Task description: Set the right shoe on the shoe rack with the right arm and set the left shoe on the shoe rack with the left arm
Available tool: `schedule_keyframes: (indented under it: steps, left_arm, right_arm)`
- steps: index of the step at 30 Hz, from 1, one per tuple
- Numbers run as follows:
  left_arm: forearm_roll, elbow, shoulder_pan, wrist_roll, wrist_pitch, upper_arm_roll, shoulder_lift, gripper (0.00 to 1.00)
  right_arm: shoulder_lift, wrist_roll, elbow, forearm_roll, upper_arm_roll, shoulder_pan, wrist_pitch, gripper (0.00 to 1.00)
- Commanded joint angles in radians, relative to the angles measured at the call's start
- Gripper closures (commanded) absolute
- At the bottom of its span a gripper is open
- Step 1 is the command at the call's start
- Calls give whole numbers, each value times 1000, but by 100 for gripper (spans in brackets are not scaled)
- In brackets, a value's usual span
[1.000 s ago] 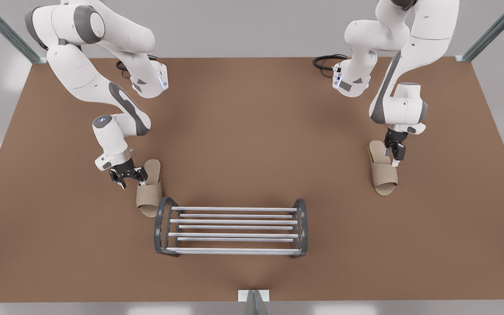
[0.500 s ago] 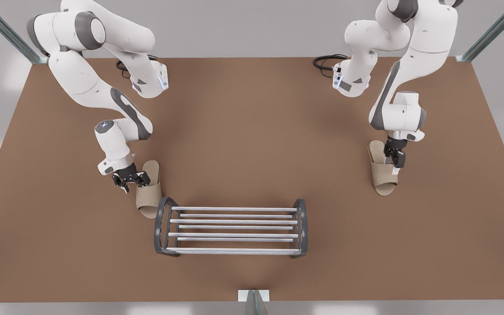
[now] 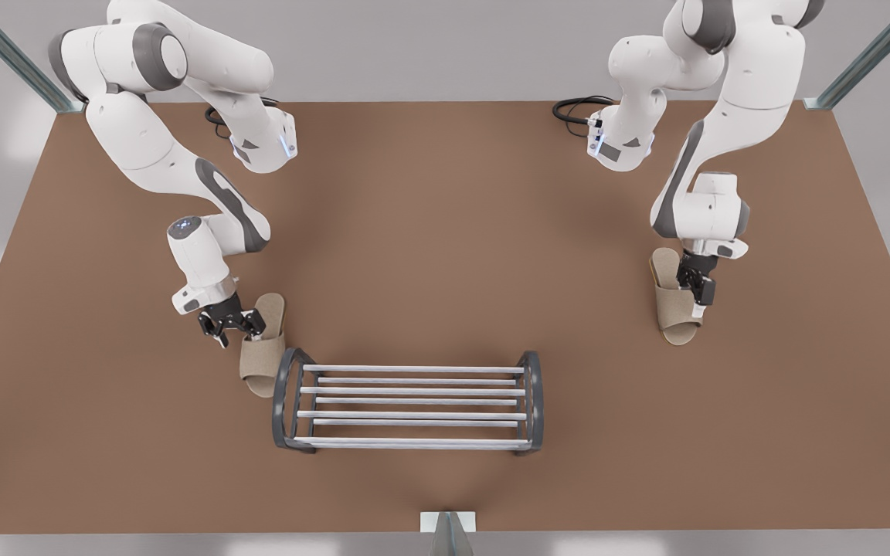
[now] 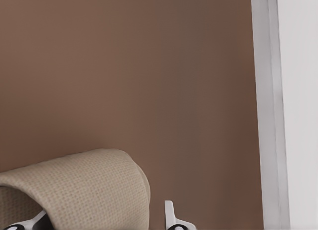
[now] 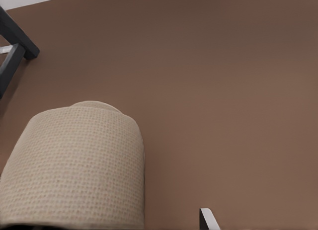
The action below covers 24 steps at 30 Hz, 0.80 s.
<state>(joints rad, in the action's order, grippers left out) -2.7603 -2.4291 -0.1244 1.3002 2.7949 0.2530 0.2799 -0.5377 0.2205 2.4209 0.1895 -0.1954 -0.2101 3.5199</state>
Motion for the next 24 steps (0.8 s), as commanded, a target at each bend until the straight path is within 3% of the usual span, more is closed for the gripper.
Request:
schedule_keyframes:
  steps: [1,2,3,4,5,12,14,15,17,20,21,22,24]
  left_arm:
    - [-1,2,0,-30,-11,0,1,2]
    - [1,2,0,-30,-11,0,2,3]
    - [1,2,0,-32,-11,-1,2,9]
    - [1,4,0,-30,-11,-1,2,22]
    - [1,5,0,-32,-11,-1,2,27]
    - [1,18,-1,-93,-11,-6,-1,28]
    - [-16,25,2,-179,-146,-6,-2,28]
    - [-91,27,2,-194,-218,-6,-2,34]
    - [-166,54,5,-199,-244,-23,-5,61]
    - [-179,94,23,-283,-241,-63,-19,79]
    - [-176,96,23,-292,-218,-64,-59,79]
    - [-170,96,14,-344,-155,-64,-100,79]
    - [-101,122,14,-424,-37,-64,-163,79]
  right_arm:
    - [2,14,0,-1,-1,0,1,1]
    - [1,16,0,-1,-1,0,-1,1]
    - [1,14,-2,-1,-1,0,-1,1]
    - [1,14,-3,-1,-1,1,1,0]
    - [-5,14,-8,-2,-1,1,-1,0]
    - [-39,16,-34,-35,-1,20,1,0]
    - [-45,16,-40,-39,-1,20,1,0]
    - [-45,14,-42,-41,-1,20,1,0]
    - [-54,14,-54,-48,-1,20,1,0]
    - [-65,14,-71,-58,-1,21,1,0]
    - [-65,14,-71,-58,-1,23,1,0]
    - [-61,14,-71,-58,-1,24,1,7]
    - [-44,13,-59,-56,-1,24,-1,34]
